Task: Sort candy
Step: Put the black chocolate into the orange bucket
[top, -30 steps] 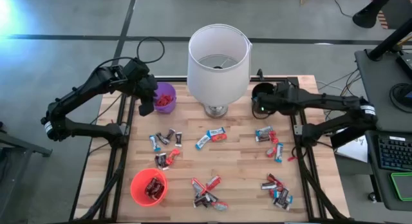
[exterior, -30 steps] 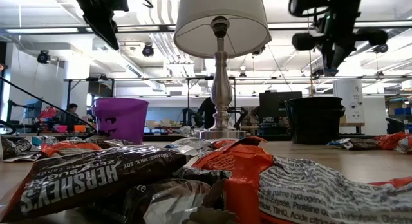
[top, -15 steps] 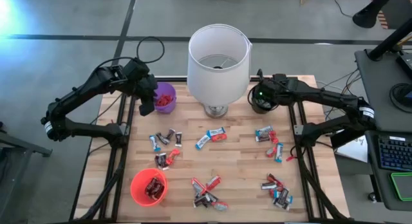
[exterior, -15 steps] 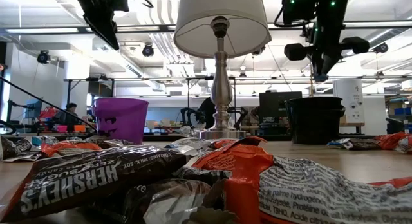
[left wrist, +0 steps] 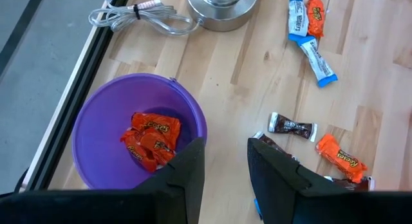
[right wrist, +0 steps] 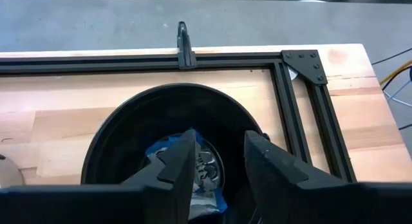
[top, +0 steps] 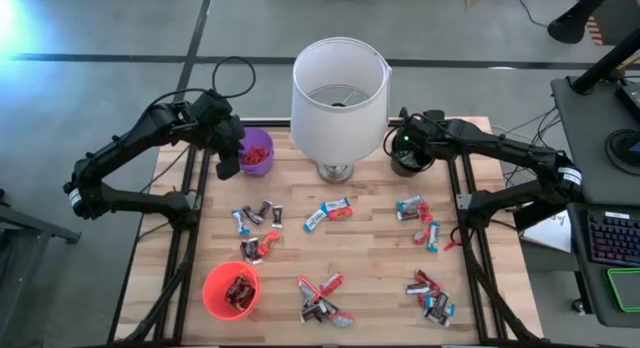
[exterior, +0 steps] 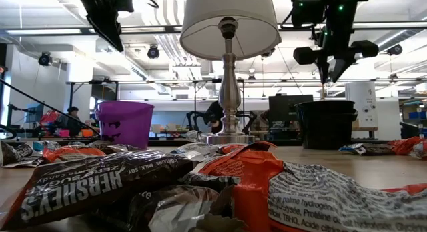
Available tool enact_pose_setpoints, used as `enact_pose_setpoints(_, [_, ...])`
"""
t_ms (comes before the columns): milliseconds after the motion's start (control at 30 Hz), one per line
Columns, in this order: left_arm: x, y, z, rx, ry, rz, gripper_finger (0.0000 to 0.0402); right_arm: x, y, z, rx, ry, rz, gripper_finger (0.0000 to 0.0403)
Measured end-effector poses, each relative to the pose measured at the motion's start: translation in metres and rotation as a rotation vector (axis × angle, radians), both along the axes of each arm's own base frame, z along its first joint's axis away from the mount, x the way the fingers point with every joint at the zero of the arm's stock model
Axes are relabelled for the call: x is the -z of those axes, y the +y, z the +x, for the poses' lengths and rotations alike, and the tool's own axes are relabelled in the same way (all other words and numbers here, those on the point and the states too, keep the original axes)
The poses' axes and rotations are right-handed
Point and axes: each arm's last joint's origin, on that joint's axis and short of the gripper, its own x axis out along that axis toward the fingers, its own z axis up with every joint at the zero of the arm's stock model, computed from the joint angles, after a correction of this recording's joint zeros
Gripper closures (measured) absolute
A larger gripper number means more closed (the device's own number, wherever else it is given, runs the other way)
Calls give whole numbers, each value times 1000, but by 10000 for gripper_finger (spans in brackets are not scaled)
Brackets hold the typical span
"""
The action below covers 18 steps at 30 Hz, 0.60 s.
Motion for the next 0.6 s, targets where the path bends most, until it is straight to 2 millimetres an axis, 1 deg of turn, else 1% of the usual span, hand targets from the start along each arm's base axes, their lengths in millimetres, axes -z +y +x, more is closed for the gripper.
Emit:
enact_pose_setpoints(133, [0, 0, 0, -1, 0, 1, 301, -1, 0, 0, -4, -6, 10, 272])
enact_pose_setpoints(233, [0, 0, 0, -3, 0, -1, 301, -6, 2, 1, -38, -36, 42, 271])
enact_pose_setpoints(333, [1, -1, -1, -7, 10, -14, 301, -14, 5, 2, -87, -53, 49, 271])
enact_pose_setpoints(433, [1, -3, -2, -8, 3, -64, 298, -25, 8, 2, -115, -77, 30, 271])
enact_pose_setpoints(600, [1, -6, 0, 1, -58, -178, 270, -40, 10, -2, -131, -108, -15, 271])
